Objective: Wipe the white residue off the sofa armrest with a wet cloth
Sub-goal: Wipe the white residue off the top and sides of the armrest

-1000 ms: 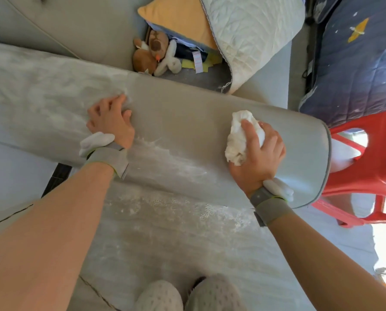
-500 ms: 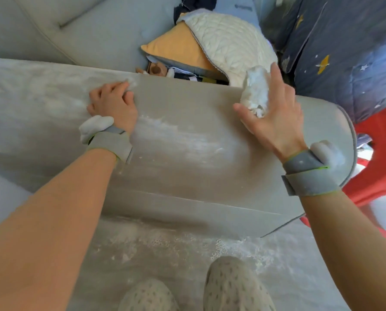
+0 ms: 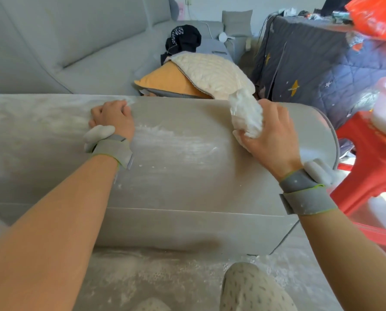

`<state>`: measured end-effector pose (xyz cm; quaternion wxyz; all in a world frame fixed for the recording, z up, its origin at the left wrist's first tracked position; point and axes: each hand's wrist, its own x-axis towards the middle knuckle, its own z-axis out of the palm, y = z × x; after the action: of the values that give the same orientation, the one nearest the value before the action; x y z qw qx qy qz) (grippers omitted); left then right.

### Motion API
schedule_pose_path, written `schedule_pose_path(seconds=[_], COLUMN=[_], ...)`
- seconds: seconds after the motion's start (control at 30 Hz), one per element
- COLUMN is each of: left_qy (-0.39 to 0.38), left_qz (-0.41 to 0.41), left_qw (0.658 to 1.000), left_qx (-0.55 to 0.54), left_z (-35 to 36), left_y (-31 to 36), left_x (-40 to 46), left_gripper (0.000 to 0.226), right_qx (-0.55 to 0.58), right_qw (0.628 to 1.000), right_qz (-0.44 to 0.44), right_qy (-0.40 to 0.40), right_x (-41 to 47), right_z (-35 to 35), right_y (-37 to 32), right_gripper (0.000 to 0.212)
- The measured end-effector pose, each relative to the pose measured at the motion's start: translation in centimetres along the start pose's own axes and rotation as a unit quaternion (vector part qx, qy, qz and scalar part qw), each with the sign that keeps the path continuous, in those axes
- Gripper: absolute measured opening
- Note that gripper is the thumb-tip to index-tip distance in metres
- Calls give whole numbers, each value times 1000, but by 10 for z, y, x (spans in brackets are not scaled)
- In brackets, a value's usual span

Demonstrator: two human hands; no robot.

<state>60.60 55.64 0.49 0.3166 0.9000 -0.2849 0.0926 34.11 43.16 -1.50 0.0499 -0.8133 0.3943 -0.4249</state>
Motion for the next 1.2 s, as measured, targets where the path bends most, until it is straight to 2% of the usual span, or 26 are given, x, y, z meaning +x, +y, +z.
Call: schedule_pose_path(seconds=[0.13, 0.27, 0.3, 0.37, 0.47, 0.6, 0.7, 0.8, 0.87, 0.93, 1.07, 1.2], left_qy=[3, 6, 3, 0, -14, -20, -12, -13, -10, -8, 0, 4], left_qz=[10, 11, 11, 13, 25, 38, 37, 34, 35, 36, 39, 40], left_qw=[1000, 1000, 1000, 1000, 1000, 999, 999, 999, 999, 999, 999, 999], left_qx=[-4, -6, -5, -3, 3, -9, -23, -21, -17, -16, -6, 4], left_z=[4, 6, 6, 6, 5, 5, 6, 7, 8, 8, 7, 9], left_y=[-4, -6, -6, -7, -11, -15, -15, -17, -16, -15, -14, -14], left_x=[-1, 0, 1, 2, 5, 6, 3, 2, 3, 3, 4, 4], left_gripper=[37, 37, 37, 38, 39, 39, 37, 38, 37, 37, 36, 36], right_qx=[-51, 47, 59, 69, 88, 148, 206, 202, 163, 124, 49, 92], right_qw=[993, 972, 972, 985, 988, 979, 971, 966, 964, 958, 973, 985], right_qz=[20, 89, 85, 19, -92, -128, -109, -86, -22, 81, 159, 132], right_qy=[104, 213, 212, 158, 88, 60, 52, 138, 210, 245, 163, 61], right_x=[-25, -40, -44, -59, -95, -98, -88, -86, -89, -92, -108, -147], right_z=[14, 46, 56, 81, 117, 109, 72, 36, 23, 25, 60, 102], right_y=[3, -19, -30, -58, -102, -100, -74, -44, -22, -10, -22, -68], right_gripper=[64, 57, 53, 37, 37, 38, 44, 52, 48, 47, 41, 45])
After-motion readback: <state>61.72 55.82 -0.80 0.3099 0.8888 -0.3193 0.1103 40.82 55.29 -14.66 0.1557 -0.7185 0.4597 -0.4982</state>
